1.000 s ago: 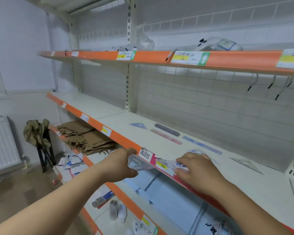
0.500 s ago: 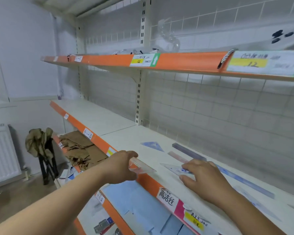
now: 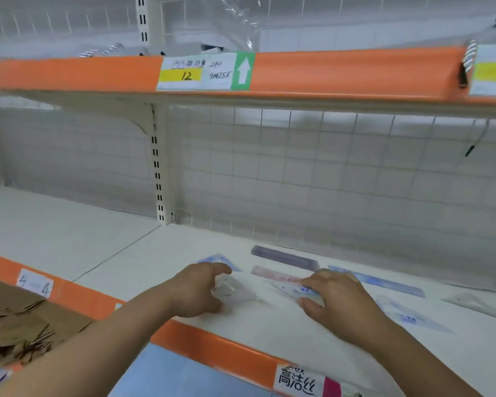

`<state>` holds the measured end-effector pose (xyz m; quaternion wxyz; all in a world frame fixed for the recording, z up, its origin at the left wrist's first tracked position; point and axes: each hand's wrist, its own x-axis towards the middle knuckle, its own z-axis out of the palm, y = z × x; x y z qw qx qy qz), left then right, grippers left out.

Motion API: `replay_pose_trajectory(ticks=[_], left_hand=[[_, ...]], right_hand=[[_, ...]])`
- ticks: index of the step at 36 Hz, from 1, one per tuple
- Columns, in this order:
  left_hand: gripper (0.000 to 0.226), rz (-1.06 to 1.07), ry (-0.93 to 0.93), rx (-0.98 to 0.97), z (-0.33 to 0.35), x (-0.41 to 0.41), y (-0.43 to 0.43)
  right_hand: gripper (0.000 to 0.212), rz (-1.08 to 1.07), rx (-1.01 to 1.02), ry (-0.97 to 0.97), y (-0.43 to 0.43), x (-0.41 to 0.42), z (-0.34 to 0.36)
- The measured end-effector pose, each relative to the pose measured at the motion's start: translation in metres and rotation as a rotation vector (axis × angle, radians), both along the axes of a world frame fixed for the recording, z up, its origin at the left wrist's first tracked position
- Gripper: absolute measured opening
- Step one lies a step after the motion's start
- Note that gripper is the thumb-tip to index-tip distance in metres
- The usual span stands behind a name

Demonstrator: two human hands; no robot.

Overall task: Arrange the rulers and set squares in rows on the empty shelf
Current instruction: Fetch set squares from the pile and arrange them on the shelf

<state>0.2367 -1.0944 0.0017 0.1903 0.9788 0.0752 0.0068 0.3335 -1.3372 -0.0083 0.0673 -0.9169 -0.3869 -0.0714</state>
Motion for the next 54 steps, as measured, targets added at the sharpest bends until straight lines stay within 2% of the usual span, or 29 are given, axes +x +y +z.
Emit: replay_pose_trajectory(ticks=[2, 6, 15, 19, 23, 36, 54], left_hand=[[0.052, -0.082, -0.004, -0.013, -0.003, 0.01, 0.011], [0.063, -0.189, 0.056, -0.022, -0.012, 0.026, 0.027], [0.069, -0.402, 0.132, -0.018, -0.028, 0.043, 0.011], [0.072, -0.441, 0.137, -0.011, -0.032, 0.051, -0.008], [0.075, -0.455, 0.166, 0.005, -0.031, 0.056, -0.025], [0.077, -0.402, 0.189, 0.043, -0.033, 0.067, -0.061], [0.077, -0.386, 0.226, 0.112, -0.034, 0.07, -0.104]], right_hand=[[0.04, -0.07, -0.006, 0.02, 0.005, -0.005, -0.005], [0.043, -0.155, -0.022, 0.045, 0.009, -0.015, -0.017], [0.027, -0.285, -0.073, 0.137, -0.018, -0.037, -0.032], [0.029, -0.335, -0.097, 0.156, -0.04, -0.035, -0.032], [0.034, -0.364, -0.11, 0.173, -0.058, -0.028, -0.029], [0.027, -0.308, -0.053, 0.18, -0.095, -0.004, -0.04], [0.03, -0.326, -0.05, 0.194, -0.144, 0.005, -0.043]])
